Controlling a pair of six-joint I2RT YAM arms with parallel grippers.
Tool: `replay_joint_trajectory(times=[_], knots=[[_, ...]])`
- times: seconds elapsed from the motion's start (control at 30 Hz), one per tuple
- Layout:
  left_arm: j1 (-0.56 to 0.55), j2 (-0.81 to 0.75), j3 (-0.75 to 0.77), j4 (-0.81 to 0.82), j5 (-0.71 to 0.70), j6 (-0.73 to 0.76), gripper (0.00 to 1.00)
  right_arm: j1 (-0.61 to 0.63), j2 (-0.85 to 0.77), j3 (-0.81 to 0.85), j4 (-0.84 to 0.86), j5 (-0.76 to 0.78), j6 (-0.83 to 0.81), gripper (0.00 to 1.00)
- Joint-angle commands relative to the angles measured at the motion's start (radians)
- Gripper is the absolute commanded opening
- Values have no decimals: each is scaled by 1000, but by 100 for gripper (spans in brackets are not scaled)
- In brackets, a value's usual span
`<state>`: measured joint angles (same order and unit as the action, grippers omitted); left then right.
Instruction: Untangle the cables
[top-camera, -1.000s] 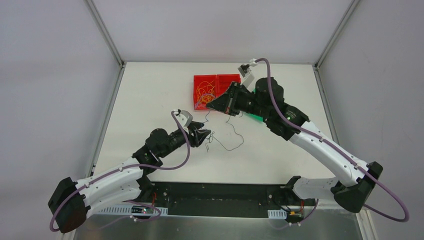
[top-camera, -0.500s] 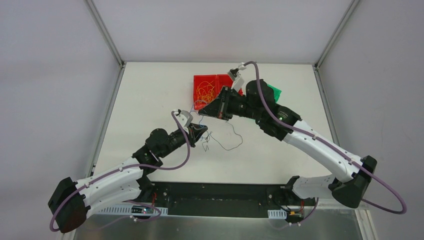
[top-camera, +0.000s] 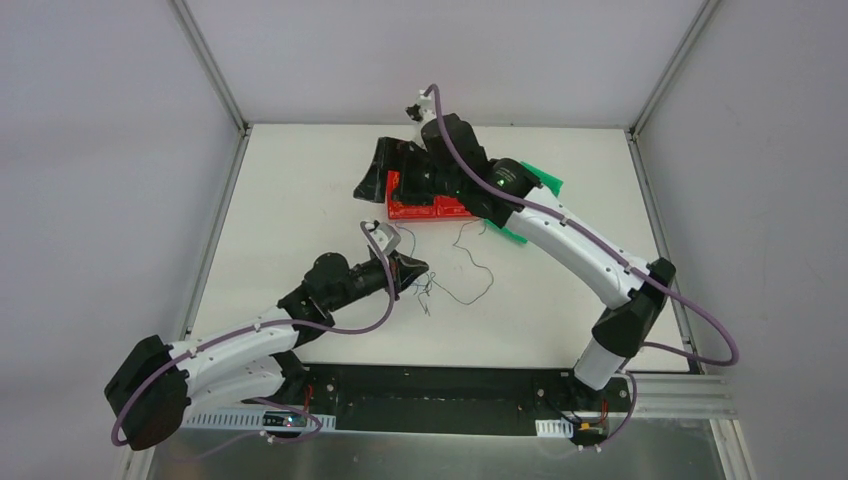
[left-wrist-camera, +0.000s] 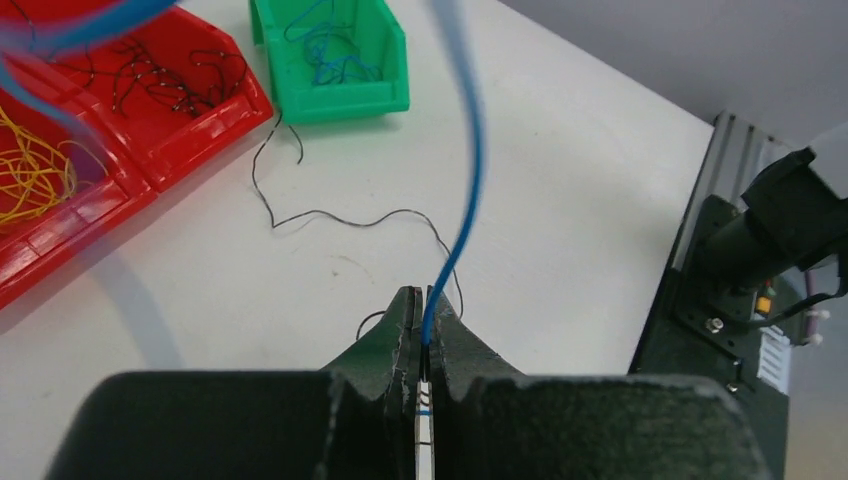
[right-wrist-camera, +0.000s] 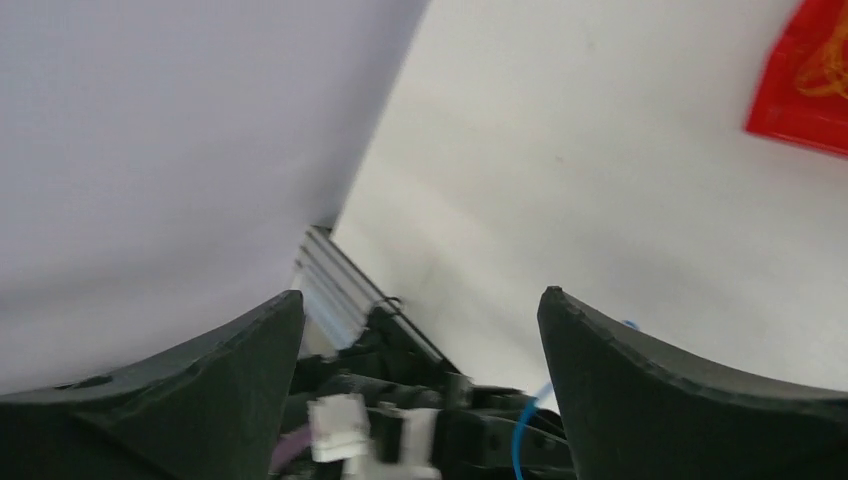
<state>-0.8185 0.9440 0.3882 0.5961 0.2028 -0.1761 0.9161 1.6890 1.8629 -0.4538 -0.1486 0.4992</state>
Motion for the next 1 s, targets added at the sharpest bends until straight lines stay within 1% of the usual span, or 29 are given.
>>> replay_joint_trajectory(times=[0.0, 0.07, 0.13, 0.17, 0.23, 0.3, 0.37, 0.4, 0.5, 0.53, 0.6, 0.67, 0.7, 0.73, 0.8, 0.9, 0.97], knots=[[9, -61, -53, 234, 7, -136, 0, -19, -72, -51, -186, 158, -160, 90], [14, -112, -75, 229, -76, -171, 0, -30, -188, -212, -121, 220, -192, 89], [16, -150, -62, 156, -153, -213, 0, -40, -342, -423, 20, 256, -223, 90], [17, -163, -55, 129, -173, -224, 0, -44, -421, -532, 92, 261, -238, 92], [22, -181, -54, 115, -182, -239, 0, -51, -572, -736, 235, 282, -275, 99], [24, -192, -57, 116, -178, -247, 0, -54, -688, -906, 348, 309, -319, 99], [25, -207, -58, 111, -179, -249, 0, -55, -764, -1028, 422, 352, -337, 99], [24, -215, -61, 110, -182, -250, 0, -56, -787, -1060, 433, 368, -332, 99], [26, -248, -71, 102, -189, -253, 0, -55, -821, -1114, 445, 317, -299, 85], [26, -262, -75, 99, -194, -253, 0, -54, -827, -1144, 477, 298, -290, 84], [26, -287, -81, 85, -209, -255, 0, -52, -827, -1201, 547, 263, -292, 82], [26, -307, -87, 81, -231, -256, 0, -50, -806, -1235, 604, 186, -324, 81], [25, -314, -88, 79, -235, -258, 0, -48, -787, -1255, 655, 142, -344, 82], [26, -325, -88, 79, -237, -262, 0, -45, -752, -1279, 741, 73, -363, 82], [25, -340, -92, 79, -222, -265, 0, -31, -689, -1291, 822, -6, -395, 83], [27, -347, -92, 87, -184, -269, 0, 22, -611, -1264, 837, -7, -472, 81], [27, -335, -82, 88, -139, -270, 0, 40, -594, -1272, 873, -8, -492, 82]])
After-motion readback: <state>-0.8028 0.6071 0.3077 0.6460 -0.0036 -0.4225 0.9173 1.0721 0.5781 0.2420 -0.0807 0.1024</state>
